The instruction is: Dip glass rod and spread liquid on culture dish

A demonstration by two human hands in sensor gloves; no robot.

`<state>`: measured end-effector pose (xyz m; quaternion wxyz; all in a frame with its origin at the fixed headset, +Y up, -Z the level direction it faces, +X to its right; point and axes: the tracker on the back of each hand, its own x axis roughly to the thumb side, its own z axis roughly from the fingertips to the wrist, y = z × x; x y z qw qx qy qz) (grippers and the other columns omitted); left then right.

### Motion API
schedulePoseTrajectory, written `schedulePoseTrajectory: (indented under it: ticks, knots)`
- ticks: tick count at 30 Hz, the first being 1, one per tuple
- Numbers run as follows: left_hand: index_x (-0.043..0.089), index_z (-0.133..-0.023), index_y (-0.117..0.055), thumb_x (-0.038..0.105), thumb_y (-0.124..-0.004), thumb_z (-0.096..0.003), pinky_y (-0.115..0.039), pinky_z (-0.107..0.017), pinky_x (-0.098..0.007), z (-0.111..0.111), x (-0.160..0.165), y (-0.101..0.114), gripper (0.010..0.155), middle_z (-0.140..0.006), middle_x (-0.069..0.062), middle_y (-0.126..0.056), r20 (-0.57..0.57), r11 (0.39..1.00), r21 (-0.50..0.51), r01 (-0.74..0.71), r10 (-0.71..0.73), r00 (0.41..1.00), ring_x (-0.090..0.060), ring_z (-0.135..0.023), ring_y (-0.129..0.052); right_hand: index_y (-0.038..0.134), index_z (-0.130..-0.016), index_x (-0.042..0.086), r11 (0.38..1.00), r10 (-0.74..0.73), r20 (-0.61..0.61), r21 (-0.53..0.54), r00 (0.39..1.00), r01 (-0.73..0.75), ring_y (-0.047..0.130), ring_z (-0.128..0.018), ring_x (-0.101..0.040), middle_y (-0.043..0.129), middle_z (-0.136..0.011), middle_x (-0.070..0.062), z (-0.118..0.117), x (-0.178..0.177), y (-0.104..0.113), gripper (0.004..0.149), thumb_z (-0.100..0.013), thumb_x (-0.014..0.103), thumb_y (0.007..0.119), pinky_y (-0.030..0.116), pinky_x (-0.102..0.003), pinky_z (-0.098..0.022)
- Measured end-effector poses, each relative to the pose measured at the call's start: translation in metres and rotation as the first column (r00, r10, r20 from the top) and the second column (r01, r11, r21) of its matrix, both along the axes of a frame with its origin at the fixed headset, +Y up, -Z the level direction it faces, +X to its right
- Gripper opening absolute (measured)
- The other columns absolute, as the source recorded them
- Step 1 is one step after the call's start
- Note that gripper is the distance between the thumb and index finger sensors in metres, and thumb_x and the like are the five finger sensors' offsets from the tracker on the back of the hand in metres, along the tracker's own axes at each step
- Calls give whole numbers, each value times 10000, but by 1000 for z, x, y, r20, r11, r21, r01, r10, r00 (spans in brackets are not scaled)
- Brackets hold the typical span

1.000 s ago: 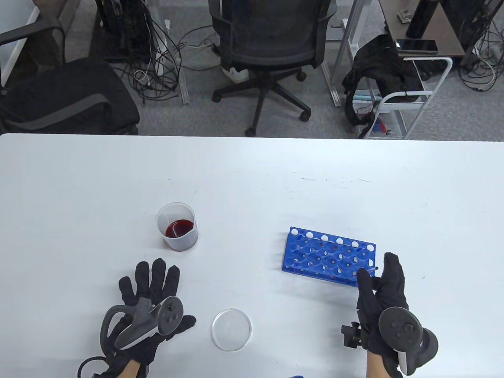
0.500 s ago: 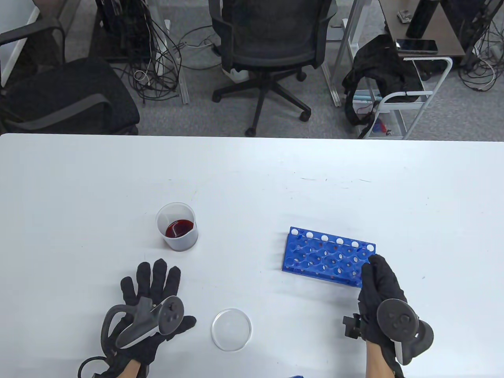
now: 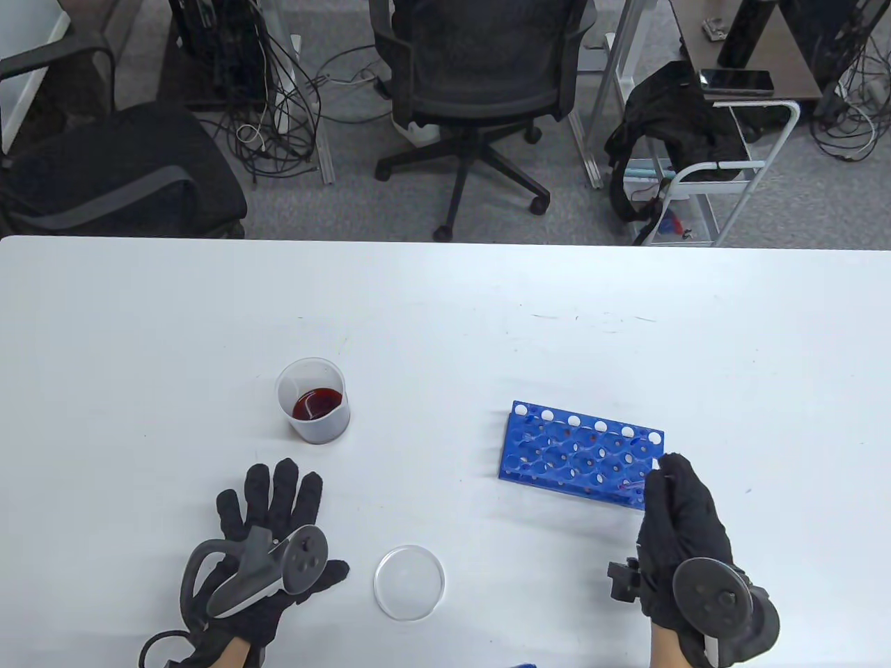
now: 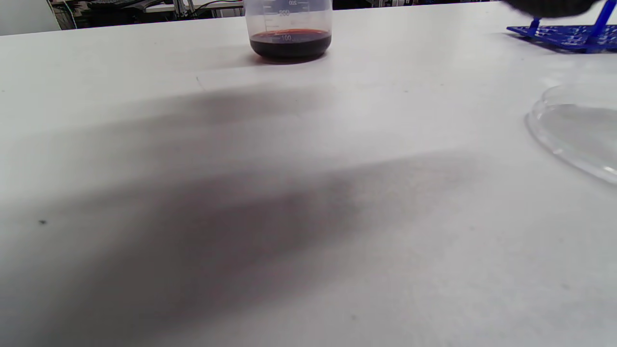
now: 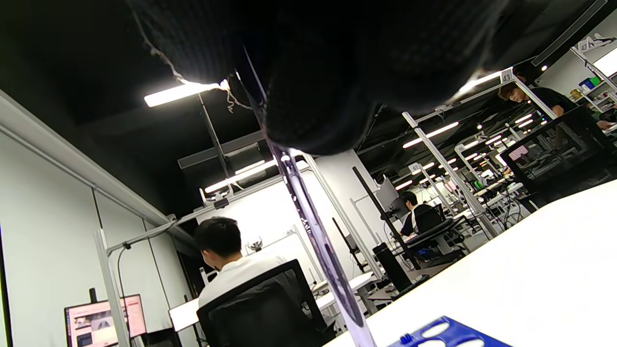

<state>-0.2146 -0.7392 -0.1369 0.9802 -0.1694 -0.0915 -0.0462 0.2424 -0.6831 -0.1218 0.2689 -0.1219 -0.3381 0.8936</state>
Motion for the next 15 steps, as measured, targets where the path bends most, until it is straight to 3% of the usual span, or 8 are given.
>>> schedulePoseTrajectory:
  ticks: [9,15]
  knots:
    - [197,-1163,-34,799,-565,-398,-197,-739,-780,7,14,4,1108,-1195,-221,16,49,1000,27,4,-5,999,-577,-1093,-45,737,-949,176,996,-25,-116,80,993,35,984,-507,-154,897,-799,-87,12,-22,10,436,-571,393,740,879,-346,-341]
    - [197,-1163,-35,799,-564,-397,-197,-740,-779,14,27,6,1109,-1196,-221,14,98,999,48,11,-16,995,-577,-1094,-43,733,-949,177,986,-110,-306,83,946,142,987,-502,-143,899,-797,-78,16,-55,7,436,-572,397,738,883,-335,-337]
